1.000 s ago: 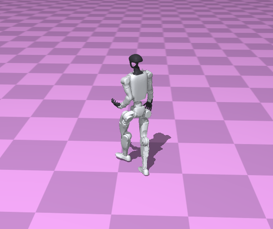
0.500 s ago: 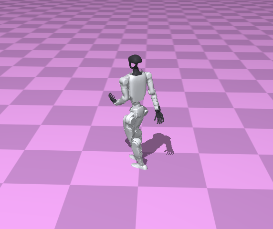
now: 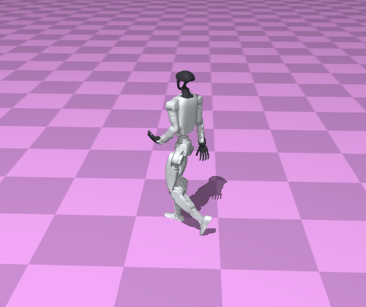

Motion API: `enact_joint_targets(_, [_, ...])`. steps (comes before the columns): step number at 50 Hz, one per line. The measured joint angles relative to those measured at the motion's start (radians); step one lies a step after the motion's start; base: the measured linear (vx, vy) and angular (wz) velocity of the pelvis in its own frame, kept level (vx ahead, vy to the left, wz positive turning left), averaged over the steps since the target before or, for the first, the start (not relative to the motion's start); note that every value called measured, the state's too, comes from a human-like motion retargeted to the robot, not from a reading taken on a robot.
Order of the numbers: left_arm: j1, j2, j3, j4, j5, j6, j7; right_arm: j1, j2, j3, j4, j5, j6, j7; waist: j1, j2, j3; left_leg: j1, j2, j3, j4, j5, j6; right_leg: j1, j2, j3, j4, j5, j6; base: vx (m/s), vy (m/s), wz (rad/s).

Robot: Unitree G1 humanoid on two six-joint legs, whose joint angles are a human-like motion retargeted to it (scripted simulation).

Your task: Walk run

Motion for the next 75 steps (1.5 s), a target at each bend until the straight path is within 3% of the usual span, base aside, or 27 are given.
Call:
enact_joint_targets(7, [-0.003, -0.003, 0.047, -0.038, 0.035, -0.012, 0.011, -0.134, -0.002, 0.091, -0.179, 0.012, -0.084, -0.003, 0.139, -0.039, 0.027, -0.224, 0.115, 0.188, -0.086, -0.27, 0.234, 0.095, 0.068, 0.065, -0.005, -0.065, -0.03, 0.53, -0.2, -0.43])
enact_joint_targets(13, [0.011, -0.055, 0.073, -0.048, -0.011, -0.017, 0.033, -0.214, -0.029, 0.129, -0.294, 0.005, -0.156, -0.015, 0.176, -0.003, 0.06, -0.288, 0.145, 0.379, -0.509, -0.322, 0.318, 0.182, 0.155, 0.036, -0.007, -0.135, -0.046, 0.57, -0.11, 0.05])
enact_joint_targets(15, [0.013, -0.067, 0.083, -0.049, -0.022, -0.019, 0.035, -0.228, -0.034, 0.13, -0.311, 0.01, -0.165, -0.019, 0.187, -0.001, 0.066, -0.309, 0.11, 0.423, -0.635, -0.339, 0.331, 0.212, 0.17, 0.034, -0.01, -0.155, -0.054, 0.78, -0.12, 0.08])
enact_joint_targets(17, [0.016, -0.068, 0.091, -0.051, -0.02, -0.022, 0.032, -0.234, -0.032, 0.127, -0.308, 0.02, -0.168, -0.022, 0.193, -0.008, 0.066, -0.317, 0.071, 0.455, -0.736, -0.366, 0.302, 0.239, 0.17, 0.012, -0.008, -0.173, -0.056, 0.63, -0.1, 0.14])
enact_joint_targets(20, [0.02, -0.062, 0.107, -0.052, -0.008, -0.019, 0.025, -0.23, -0.024, 0.125, -0.275, 0.028, -0.161, -0.018, 0.211, -0.027, 0.071, -0.284, 0.04, 0.493, -0.804, -0.356, 0.372, 0.279, 0.172, 0.01, 0.015, -0.185, -0.061, 0.73, -0.08, -0.13])
enact_joint_targets(24, [0.034, -0.051, 0.14, -0.047, 0.007, -0.002, 0.025, -0.189, -0.004, 0.119, -0.19, -0.028, -0.133, -0.005, 0.282, -0.064, 0.052, -0.231, 0.042, 0.534, -0.793, -0.245, 0.454, 0.318, 0.14, 0.013, 0.081, -0.105, -0.015, 0.88, -0.06, -0.8])
enact_joint_targets(25, [0.04, -0.047, 0.146, -0.047, 0.008, 0.001, 0.027, -0.172, 0.002, 0.109, -0.167, -0.054, -0.128, -0.009, 0.295, -0.07, 0.043, -0.215, 0.033, 0.53, -0.805, -0.219, 0.474, 0.325, 0.13, 0.0, 0.103, -0.063, 0.003, 0.91, -0.01, -0.32])
enact_joint_targets(27, [0.047, -0.043, 0.152, -0.041, 0.002, 0.003, 0.037, -0.129, 0.014, 0.088, -0.11, -0.096, -0.108, -0.053, 0.28, -0.076, 0.014, -0.194, 0.017, 0.483, -0.803, -0.276, 0.497, 0.319, 0.105, -0.043, 0.174, 0.094, 0.055, 0.83, 0.02, 0.12])
enact_joint_targets(30, [0.028, -0.029, 0.156, -0.035, -0.022, 0.011, 0.066, -0.062, 0.038, 0.074, -0.02, -0.081, -0.081, -0.158, 0.236, -0.042, 0.002, -0.165, 0.05, 0.432, -0.766, -0.337, 0.481, 0.258, 0.121, -0.027, 0.36, 0.351, 0.14, 0.89, 0.04, 0.67])
enact_joint_targets(33, [-0.01, -0.005, 0.133, -0.052, -0.023, 0.004, 0.073, 0.002, 0.045, 0.057, 0.038, 0.0, -0.098, -0.175, 0.211, 0.01, 0.019, -0.116, 0.08, 0.393, -0.741, -0.389, 0.488, 0.15, 0.157, -0.042, 0.594, 0.479, 0.15, 0.72, 0.01, 0.86])
enact_joint_targets(37, [-0.095, 0.004, 0.123, -0.053, -0.01, 0.01, 0.074, 0.081, 0.06, 0.008, 0.034, 0.021, -0.07, -0.101, 0.235, 0.049, 0.042, -0.055, 0.09, 0.369, -0.734, -0.436, 0.485, 0.006, 0.167, 0.04, 0.743, 0.275, 0.138, 0.56, 0.05, 0.35])
enact_joint_targets(40, [-0.127, -0.002, 0.097, -0.068, -0.015, -0.01, 0.09, 0.128, 0.065, 0.004, 0.025, 0.022, -0.074, -0.084, 0.184, 0.077, 0.056, -0.015, 0.079, 0.293, -0.728, -0.459, 0.483, -0.073, 0.131, 0.048, 0.693, 0.122, 0.113, 0.59, 0.06, 1.27])
enact_joint_targets(42, [-0.134, -0.006, 0.085, -0.084, -0.02, -0.017, 0.087, 0.15, 0.064, 0.005, 0.023, 0.007, -0.07, -0.087, 0.145, 0.077, 0.058, 0.011, 0.047, 0.244, -0.73, -0.475, 0.488, -0.103, 0.068, 0.027, 0.576, 0.072, 0.132, 0.51, 0.01, 1.37])
enact_joint_targets(47, [-0.142, 0.0, 0.075, -0.098, -0.034, -0.002, 0.062, 0.174, 0.065, 0.0, 0.02, -0.03, -0.051, -0.086, 0.08, 0.026, 0.077, 0.111, -0.053, 0.15, -0.738, -0.52, 0.497, -0.15, -0.042, 0.069, 0.22, 0.029, 0.205, 0.6, -0.08, 1.13])
enact_joint_targets(50, [-0.134, 0.013, 0.073, -0.097, -0.031, 0.0, 0.055, 0.17, 0.065, 0.0, 0.019, -0.03, -0.051, -0.075, 0.061, 0.007, 0.095, 0.183, -0.084, 0.099, -0.748, -0.542, 0.489, -0.194, -0.051, 0.116, 0.066, -0.024, 0.255, 0.62, -0.13, 0.83])
enact_joint_targets(52, [-0.126, 0.02, 0.079, -0.092, -0.023, 0.002, 0.049, 0.161, 0.061, -0.002, 0.014, -0.03, -0.052, -0.07, 0.062, -0.006, 0.102, 0.225, -0.094, 0.077, -0.754, -0.558, 0.475, -0.221, -0.043, 0.133, -0.007, -0.019, 0.36, 0.52, -0.3, 0.31])
enact_joint_targets(54, [-0.117, 0.03, 0.09, -0.084, -0.018, 0.006, 0.043, 0.147, 0.059, -0.002, 0.007, -0.027, -0.05, -0.067, 0.091, -0.016, 0.105, 0.253, -0.07, 0.086, -0.744, -0.58, 0.437, -0.238, 0.007, 0.103, -0.041, -0.007, 0.392, 0.72, -0.62, -0.14])
enact_joint_targets(58, [-0.083, 0.021, 0.081, -0.072, -0.017, 0.013, 0.04, 0.141, 0.048, -0.027, -0.014, -0.012, -0.048, -0.078, 0.06, -0.005, 0.104, 0.302, -0.105, -0.003, -0.719, -0.576, 0.448, -0.202, 0.0, 0.204, -0.009, 0.029, 0.392, 0.7, 0.04, 1.21])
enact_joint_targets(61, [-0.064, 0.005, 0.074, -0.059, -0.018, 0.023, 0.033, 0.136, 0.026, -0.06, -0.033, 0.023, -0.048, -0.078, -0.007, 0.017, 0.078, 0.307, -0.112, -0.106, -0.685, -0.497, 0.418, -0.167, -0.029, 0.17, -0.001, 0.108, 0.33, 0.7, -0.05, 2.14])
enact_joint_targets(63, [-0.048, -0.001, 0.082, -0.054, -0.005, 0.029, 0.02, 0.14, 0.017, -0.07, -0.034, 0.059, -0.052, -0.076, -0.03, 0.03, 0.055, 0.301, -0.096, -0.135, -0.632, -0.404, 0.37, -0.137, -0.019, 0.193, -0.01, 0.131, 0.283, 0.76, -0.33, 1.62])
enact_joint_targets(65, [-0.033, -0.009, 0.088, -0.041, 0.021, 0.04, -0.007, 0.138, 0.005, -0.08, -0.015, 0.113, -0.05, -0.065, 0.018, 0.036, 0.032, 0.272, -0.087, -0.117, -0.544, -0.252, 0.308, -0.107, -0.041, 0.122, -0.003, 0.105, 0.278, 0.9, -0.41, 0.78])
enact_joint_targets(66, [-0.026, -0.016, 0.081, -0.036, 0.033, 0.044, -0.01, 0.131, -0.004, -0.088, -0.001, 0.134, -0.048, -0.052, 0.038, 0.029, 0.026, 0.243, -0.089, -0.107, -0.472, -0.163, 0.261, -0.086, -0.039, 0.162, -0.003, 0.09, 0.263, 0.63, -0.23, 0.74])
enact_joint_targets(70, [-0.013, -0.028, 0.066, -0.056, 0.042, 0.02, 0.018, 0.07, -0.038, -0.069, 0.024, 0.163, -0.048, -0.007, 0.072, -0.011, -0.001, 0.08, -0.017, 0.069, -0.14, 0.04, 0.104, -0.024, -0.085, 0.057, -0.003, 0.037, 0.215, 0.6, -0.25, 0.97])
enact_joint_targets(72, [-0.021, -0.022, 0.08, -0.065, 0.04, 0.024, -0.004, 0.032, -0.05, -0.043, 0.01, 0.163, -0.037, -0.021, 0.053, -0.01, -0.01, 0.009, 0.043, 0.118, -0.03, 0.014, 0.141, 0.004, -0.073, 0.056, -0.006, 0.005, 0.184, 0.55, -0.26, 1.57])
enact_joint_targets(75, [-0.03, -0.017, 0.102, -0.069, 0.046, 0.046, -0.027, -0.031, -0.064, -0.011, -0.028, 0.151, -0.026, -0.042, 0.075, -0.024, -0.007, -0.081, 0.097, 0.204, 0.031, -0.121, 0.233, 0.052, -0.062, -0.017, -0.014, -0.025, 0.149, 0.42, -0.25, 0.81])
